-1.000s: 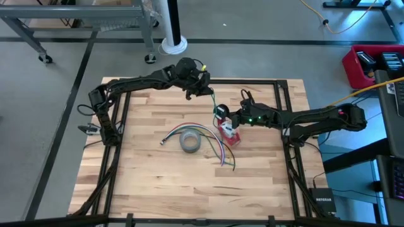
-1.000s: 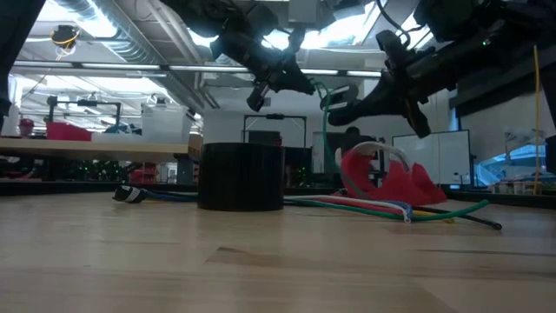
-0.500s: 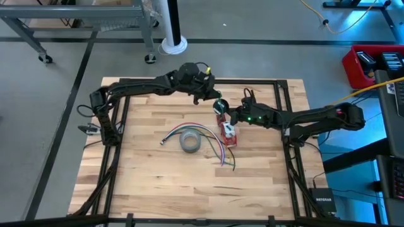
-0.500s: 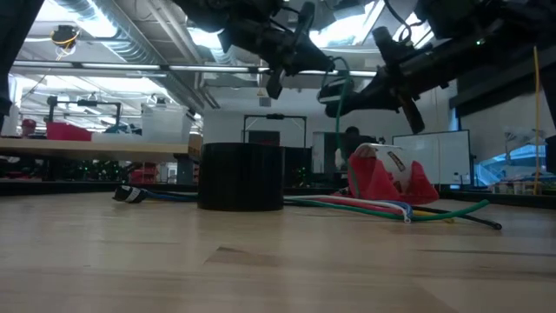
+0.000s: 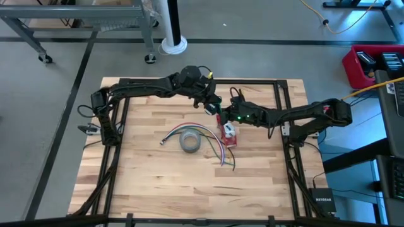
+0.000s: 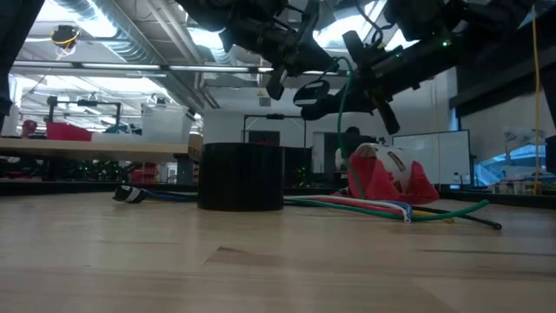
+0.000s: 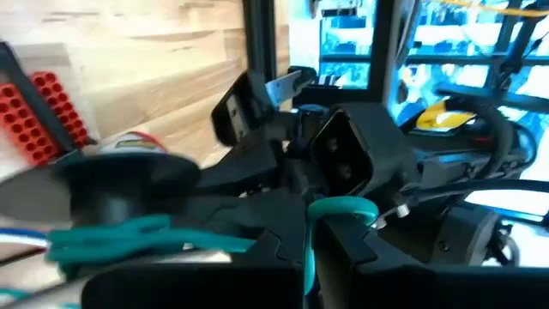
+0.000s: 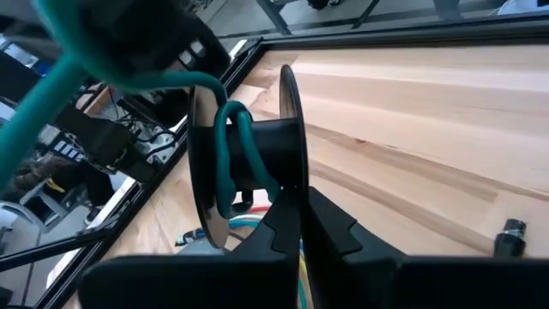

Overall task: Coil cords
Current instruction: Coil the green wire into the spool

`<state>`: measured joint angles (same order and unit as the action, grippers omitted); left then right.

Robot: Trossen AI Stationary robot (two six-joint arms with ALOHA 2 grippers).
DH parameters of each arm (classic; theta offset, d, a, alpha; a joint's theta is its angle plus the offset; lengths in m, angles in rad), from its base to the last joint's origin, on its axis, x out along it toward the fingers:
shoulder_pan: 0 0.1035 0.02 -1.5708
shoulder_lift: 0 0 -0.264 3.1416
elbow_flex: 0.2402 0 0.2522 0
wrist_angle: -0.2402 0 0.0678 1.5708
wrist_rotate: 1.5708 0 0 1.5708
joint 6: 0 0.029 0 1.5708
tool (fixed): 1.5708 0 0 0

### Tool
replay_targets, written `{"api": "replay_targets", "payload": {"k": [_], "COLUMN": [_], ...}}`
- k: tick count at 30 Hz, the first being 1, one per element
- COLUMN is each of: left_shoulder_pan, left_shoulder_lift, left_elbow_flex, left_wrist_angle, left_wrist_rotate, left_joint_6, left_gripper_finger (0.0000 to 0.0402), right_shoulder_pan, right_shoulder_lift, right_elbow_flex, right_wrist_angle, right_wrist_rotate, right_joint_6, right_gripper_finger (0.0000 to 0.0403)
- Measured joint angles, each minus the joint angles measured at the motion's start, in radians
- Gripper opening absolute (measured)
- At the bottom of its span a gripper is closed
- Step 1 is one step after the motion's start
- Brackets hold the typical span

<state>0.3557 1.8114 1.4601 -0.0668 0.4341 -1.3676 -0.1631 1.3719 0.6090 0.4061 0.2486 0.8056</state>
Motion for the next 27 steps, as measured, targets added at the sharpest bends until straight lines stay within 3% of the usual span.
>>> {"api": "replay_targets", "payload": {"k": [6, 11, 18, 27], "left_shoulder_pan": [-0.019, -0.043, -0.090, -0.099], "left_shoulder_lift": [0.000, 0.000, -0.001, -0.019], "left_elbow_flex": [0.000, 0.001, 0.001, 0.001], "left_wrist_angle": [-0.078, -0.125, -0.130, -0.136], "left_wrist_rotate": [0.043, 0.037, -0.086, -0.170], "left_joint_6": [0.089, 0.288, 0.472, 0.610], "left_gripper_finger": [0.0000, 0.0000, 0.0000, 0.0000], "right_shoulder_pan": [0.000, 0.001, 0.001, -0.001], "right_shoulder_lift": [0.001, 0.001, 0.001, 0.001], "right_elbow_flex": [0.000, 0.000, -0.001, -0.001], "right_wrist_angle": [-0.005, -0.007, -0.006, 0.010], "right_wrist_rotate": [0.021, 0.021, 0.024, 0.066], "right_joint_6": [-0.006, -0.006, -0.006, 0.008], "right_gripper_finger": [0.0003, 0.0003, 0.0003, 0.0003]}}
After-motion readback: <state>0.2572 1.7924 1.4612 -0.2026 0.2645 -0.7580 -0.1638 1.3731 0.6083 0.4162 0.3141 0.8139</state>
